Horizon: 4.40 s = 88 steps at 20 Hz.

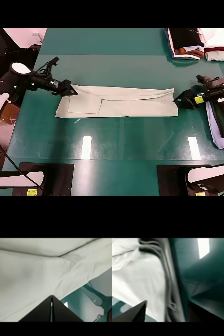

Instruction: Fold the shirts.

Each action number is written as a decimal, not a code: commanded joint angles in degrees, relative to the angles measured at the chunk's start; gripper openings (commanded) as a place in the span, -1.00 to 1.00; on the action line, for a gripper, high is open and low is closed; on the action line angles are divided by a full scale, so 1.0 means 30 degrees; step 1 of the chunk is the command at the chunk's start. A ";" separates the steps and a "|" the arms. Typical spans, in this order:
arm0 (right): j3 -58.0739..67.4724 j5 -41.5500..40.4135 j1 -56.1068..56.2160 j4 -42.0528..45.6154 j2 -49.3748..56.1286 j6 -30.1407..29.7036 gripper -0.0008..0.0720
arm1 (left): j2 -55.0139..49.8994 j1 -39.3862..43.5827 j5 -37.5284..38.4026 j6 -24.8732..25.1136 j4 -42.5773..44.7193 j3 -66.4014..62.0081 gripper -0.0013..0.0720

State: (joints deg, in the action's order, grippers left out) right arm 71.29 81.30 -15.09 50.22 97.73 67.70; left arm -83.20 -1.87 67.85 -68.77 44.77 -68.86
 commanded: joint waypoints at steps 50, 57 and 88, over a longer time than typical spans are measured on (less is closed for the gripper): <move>1.5293 -0.8320 2.1522 -0.5020 0.5187 -0.2142 -0.10 | 0.0226 -0.0182 -0.1341 -0.2943 0.5588 -0.8313 -0.90; 1.4622 -0.2710 1.9475 -0.0255 0.3679 -0.0597 -0.14 | 0.0911 -0.0721 0.0546 -0.2914 0.5603 -0.8291 -0.90; 0.7031 -0.4488 1.4243 -0.8670 0.4000 -0.0576 -0.92 | 0.0889 0.0583 0.1224 -0.1923 0.5450 -0.8291 -0.90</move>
State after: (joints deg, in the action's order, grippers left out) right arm 91.64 66.30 29.69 24.67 113.12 66.72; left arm -80.51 -2.33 71.24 -74.56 61.19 -93.76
